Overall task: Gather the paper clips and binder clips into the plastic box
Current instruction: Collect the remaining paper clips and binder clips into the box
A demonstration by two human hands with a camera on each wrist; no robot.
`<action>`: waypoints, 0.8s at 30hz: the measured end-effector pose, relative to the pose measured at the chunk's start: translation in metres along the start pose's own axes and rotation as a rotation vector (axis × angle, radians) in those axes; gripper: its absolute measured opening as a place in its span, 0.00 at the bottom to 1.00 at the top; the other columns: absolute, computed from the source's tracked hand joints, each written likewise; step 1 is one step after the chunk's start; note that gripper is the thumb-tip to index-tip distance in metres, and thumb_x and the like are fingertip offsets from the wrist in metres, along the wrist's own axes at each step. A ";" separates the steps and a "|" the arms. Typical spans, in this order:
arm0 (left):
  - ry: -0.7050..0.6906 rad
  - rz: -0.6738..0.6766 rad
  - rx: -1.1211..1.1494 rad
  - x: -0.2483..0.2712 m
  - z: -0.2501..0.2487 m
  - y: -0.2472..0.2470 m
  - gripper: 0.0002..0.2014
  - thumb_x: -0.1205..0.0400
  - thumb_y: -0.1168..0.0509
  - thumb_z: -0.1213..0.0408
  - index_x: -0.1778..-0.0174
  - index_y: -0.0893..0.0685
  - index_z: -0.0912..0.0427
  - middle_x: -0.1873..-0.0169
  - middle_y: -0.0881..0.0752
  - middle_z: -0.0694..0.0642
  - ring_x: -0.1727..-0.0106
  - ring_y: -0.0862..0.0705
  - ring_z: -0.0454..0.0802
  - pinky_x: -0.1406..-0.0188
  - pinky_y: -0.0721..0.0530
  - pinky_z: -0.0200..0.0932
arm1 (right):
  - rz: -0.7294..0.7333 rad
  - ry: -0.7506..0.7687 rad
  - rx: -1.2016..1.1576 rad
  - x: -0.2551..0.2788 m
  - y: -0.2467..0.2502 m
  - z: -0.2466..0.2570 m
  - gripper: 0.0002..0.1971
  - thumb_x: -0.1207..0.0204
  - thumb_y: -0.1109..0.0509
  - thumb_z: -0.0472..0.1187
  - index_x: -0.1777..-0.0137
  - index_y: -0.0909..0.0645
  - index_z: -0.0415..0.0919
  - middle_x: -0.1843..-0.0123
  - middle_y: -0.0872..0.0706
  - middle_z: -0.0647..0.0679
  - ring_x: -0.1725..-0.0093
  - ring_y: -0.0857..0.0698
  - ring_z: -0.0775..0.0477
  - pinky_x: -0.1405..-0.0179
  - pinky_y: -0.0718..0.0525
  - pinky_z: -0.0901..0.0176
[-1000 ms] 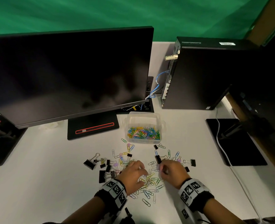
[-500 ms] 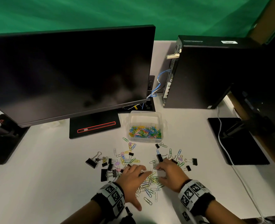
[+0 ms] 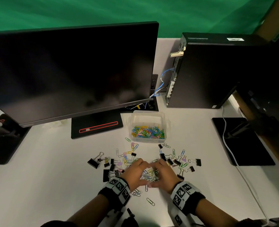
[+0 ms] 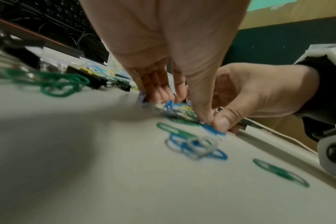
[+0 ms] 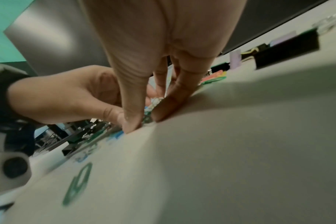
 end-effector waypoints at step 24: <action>0.166 0.033 -0.346 -0.011 0.008 0.013 0.21 0.24 0.31 0.59 0.37 0.26 0.61 0.40 0.22 0.60 0.37 0.25 0.58 0.40 0.25 0.49 | -0.027 -0.040 0.010 -0.017 -0.004 0.006 0.32 0.42 0.18 0.44 0.36 0.23 0.43 0.49 0.30 0.51 0.50 0.26 0.51 0.52 0.29 0.63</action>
Point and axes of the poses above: each hand's wrist, its own x-axis away from the middle knuckle, its own y-axis out of the back of the hand, z = x × y, the point moved 9 cm from there along -x, towards the middle knuckle
